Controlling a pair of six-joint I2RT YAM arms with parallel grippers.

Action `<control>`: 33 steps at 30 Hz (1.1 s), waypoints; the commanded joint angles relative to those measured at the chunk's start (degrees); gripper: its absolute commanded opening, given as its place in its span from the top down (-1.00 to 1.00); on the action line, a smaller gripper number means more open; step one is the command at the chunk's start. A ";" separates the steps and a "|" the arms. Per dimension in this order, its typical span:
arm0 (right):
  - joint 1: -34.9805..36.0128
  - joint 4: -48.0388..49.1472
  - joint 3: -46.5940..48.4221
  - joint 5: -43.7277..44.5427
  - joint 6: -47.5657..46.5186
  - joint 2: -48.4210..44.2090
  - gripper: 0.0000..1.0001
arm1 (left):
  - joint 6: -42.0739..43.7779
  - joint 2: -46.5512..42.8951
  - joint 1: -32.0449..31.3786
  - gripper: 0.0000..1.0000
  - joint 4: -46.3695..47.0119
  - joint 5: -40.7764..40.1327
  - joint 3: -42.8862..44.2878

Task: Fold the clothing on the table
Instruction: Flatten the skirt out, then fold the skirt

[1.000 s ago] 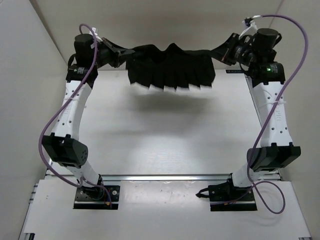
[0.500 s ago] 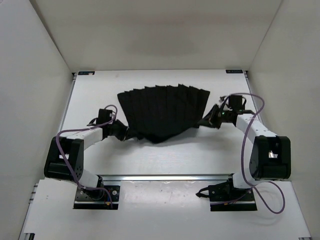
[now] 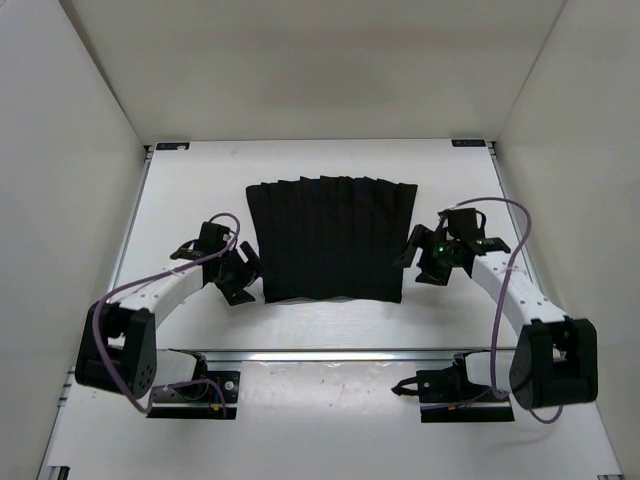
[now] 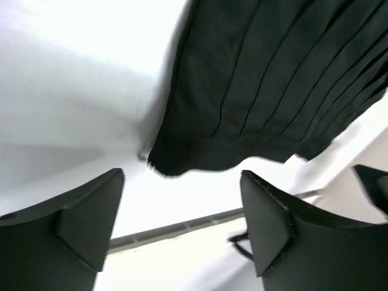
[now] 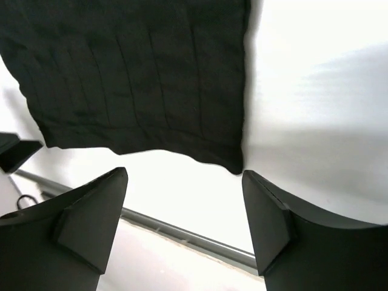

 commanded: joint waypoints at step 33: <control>2.27 9.81 -7.92 0.03 2.17 3.01 1.00 | -11.43 -4.84 -9.77 1.00 6.36 -21.61 -0.98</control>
